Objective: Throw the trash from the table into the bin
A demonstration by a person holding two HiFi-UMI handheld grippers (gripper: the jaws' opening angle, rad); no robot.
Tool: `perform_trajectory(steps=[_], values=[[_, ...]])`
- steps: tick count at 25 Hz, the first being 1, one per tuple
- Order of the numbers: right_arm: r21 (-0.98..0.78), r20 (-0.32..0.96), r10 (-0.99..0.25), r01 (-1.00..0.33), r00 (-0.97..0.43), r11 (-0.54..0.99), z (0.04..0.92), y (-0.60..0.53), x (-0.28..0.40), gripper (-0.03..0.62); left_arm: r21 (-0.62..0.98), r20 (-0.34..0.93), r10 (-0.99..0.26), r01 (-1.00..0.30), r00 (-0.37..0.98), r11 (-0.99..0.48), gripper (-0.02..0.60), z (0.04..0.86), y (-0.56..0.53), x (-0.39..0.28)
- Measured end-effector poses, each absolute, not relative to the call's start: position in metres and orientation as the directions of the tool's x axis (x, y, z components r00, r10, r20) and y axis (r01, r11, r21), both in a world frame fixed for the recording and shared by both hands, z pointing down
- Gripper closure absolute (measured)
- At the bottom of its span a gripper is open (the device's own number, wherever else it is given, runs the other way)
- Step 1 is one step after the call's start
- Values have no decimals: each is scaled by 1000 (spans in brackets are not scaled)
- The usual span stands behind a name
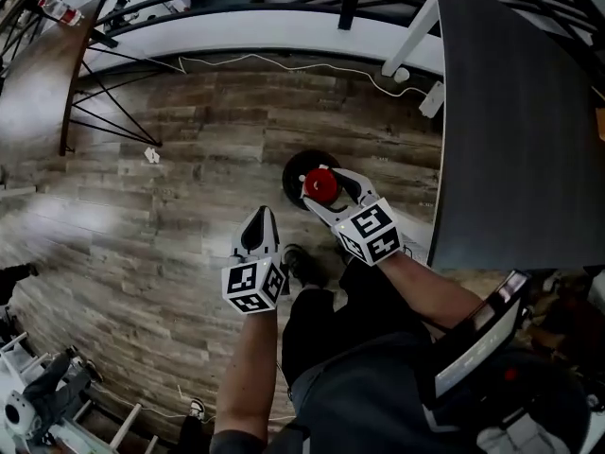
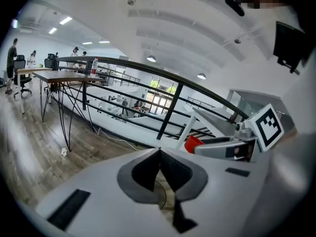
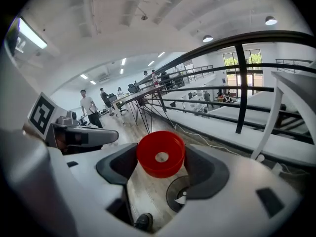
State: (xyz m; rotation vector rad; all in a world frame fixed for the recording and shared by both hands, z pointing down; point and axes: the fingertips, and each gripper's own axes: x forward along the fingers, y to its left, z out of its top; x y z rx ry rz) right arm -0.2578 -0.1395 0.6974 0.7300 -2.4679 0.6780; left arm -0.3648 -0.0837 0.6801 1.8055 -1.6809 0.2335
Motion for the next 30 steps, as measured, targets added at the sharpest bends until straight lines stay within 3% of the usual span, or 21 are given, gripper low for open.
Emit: perform_trajectory(steps=[15, 30], values=[[-305, 683, -271, -601, -678, 738, 892, -125, -289, 292, 304, 652, -732, -953, 198, 14, 571, 863, -84, -406], [-291, 810, -177, -646, -559, 706, 1091, -106, -274, 292, 311, 750, -618, -950, 237, 13, 571, 1036, -61, -391]])
